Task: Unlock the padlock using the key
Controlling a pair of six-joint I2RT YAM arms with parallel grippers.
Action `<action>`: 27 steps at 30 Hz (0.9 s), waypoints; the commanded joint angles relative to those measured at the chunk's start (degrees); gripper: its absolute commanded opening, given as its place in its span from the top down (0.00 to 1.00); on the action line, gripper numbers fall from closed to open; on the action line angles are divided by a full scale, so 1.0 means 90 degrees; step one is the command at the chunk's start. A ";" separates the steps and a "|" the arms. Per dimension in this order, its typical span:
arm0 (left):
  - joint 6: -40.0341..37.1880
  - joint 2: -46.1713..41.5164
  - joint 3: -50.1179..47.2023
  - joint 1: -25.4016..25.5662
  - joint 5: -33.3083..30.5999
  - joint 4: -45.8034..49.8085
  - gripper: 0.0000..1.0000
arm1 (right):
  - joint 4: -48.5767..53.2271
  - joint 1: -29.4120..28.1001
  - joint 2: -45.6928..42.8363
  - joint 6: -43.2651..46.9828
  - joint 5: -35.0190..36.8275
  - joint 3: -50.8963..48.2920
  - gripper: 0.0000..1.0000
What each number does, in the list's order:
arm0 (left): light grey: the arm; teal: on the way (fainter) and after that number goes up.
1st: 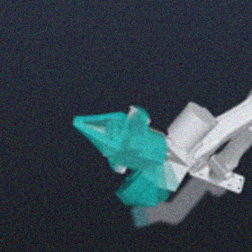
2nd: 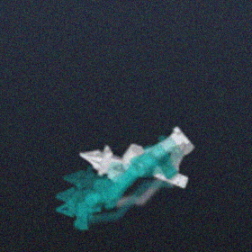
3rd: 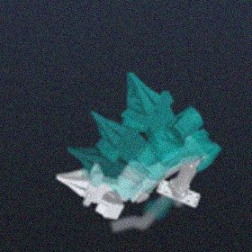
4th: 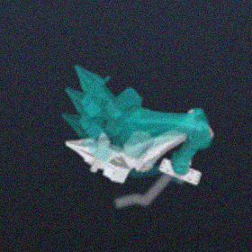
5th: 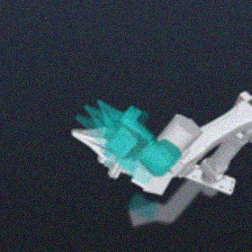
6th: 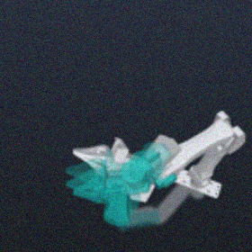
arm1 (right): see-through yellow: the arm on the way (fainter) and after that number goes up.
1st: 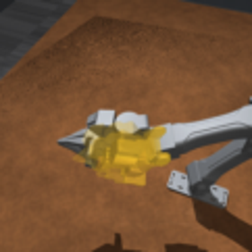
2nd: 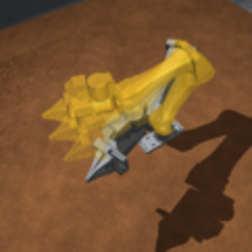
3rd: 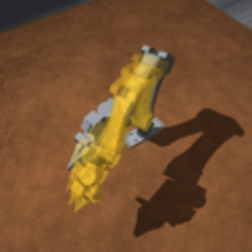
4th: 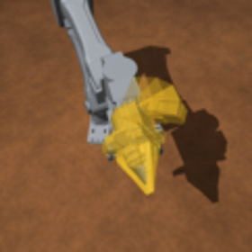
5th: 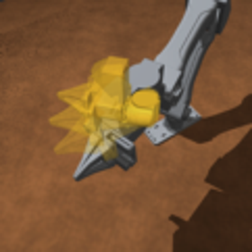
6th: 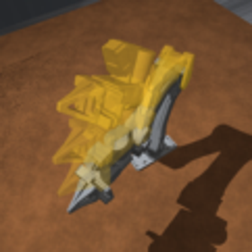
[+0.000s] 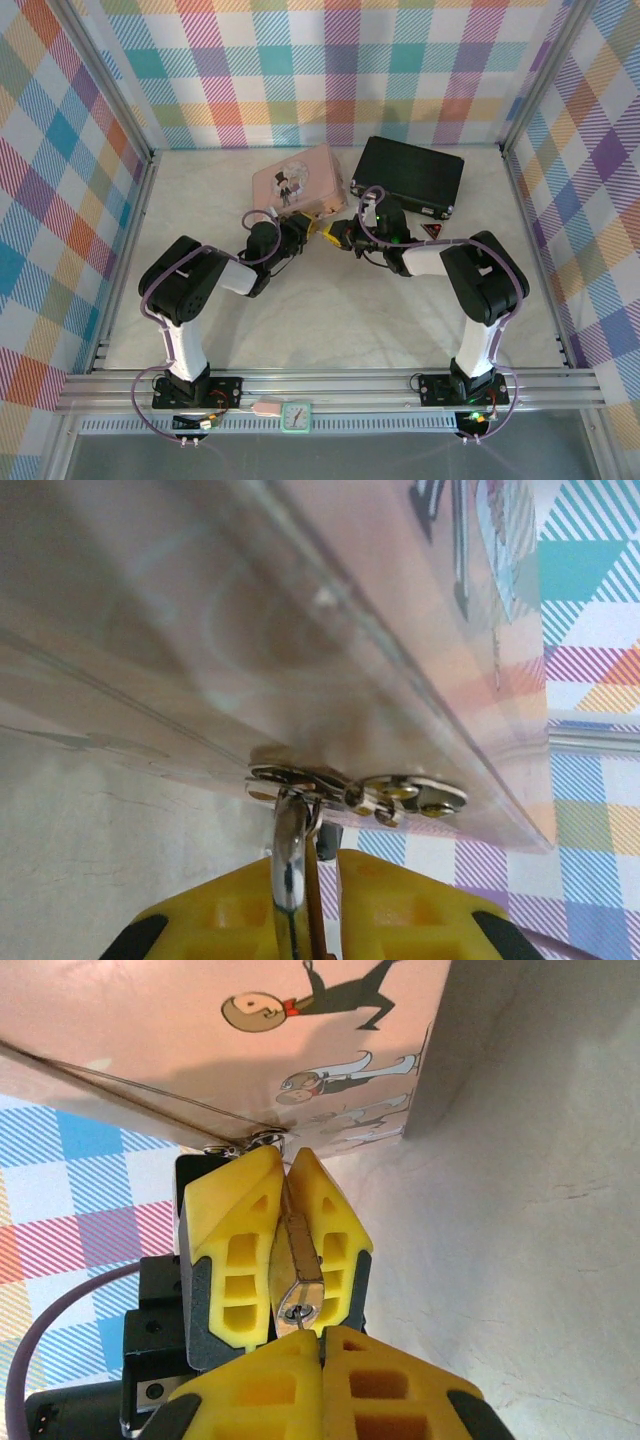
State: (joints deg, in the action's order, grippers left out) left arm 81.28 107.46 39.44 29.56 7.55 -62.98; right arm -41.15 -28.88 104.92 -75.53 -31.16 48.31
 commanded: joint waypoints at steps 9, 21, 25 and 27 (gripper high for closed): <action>0.0154 -0.0489 0.0094 0.0790 -0.0110 0.0833 1.00 | -0.0580 -0.0441 -0.0264 -0.0358 0.1025 -0.0313 1.00; 0.0300 -0.0275 0.0106 0.1002 -0.0292 0.0692 1.00 | -0.0661 -0.0755 -0.0097 -0.0557 0.1186 -0.0306 1.00; 0.0278 -0.0242 0.0157 0.0995 -0.0295 0.0684 1.00 | -0.0535 -0.0825 -0.0186 -0.0469 0.1269 -0.0433 1.00; 0.0274 -0.0206 0.0183 0.1002 -0.0293 0.0705 1.00 | -0.0494 -0.0886 -0.0231 -0.0462 0.1307 -0.0437 1.00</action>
State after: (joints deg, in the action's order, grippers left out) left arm 83.15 106.10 39.42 33.47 -2.74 -53.63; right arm -41.12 -34.17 103.57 -80.36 -18.96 44.05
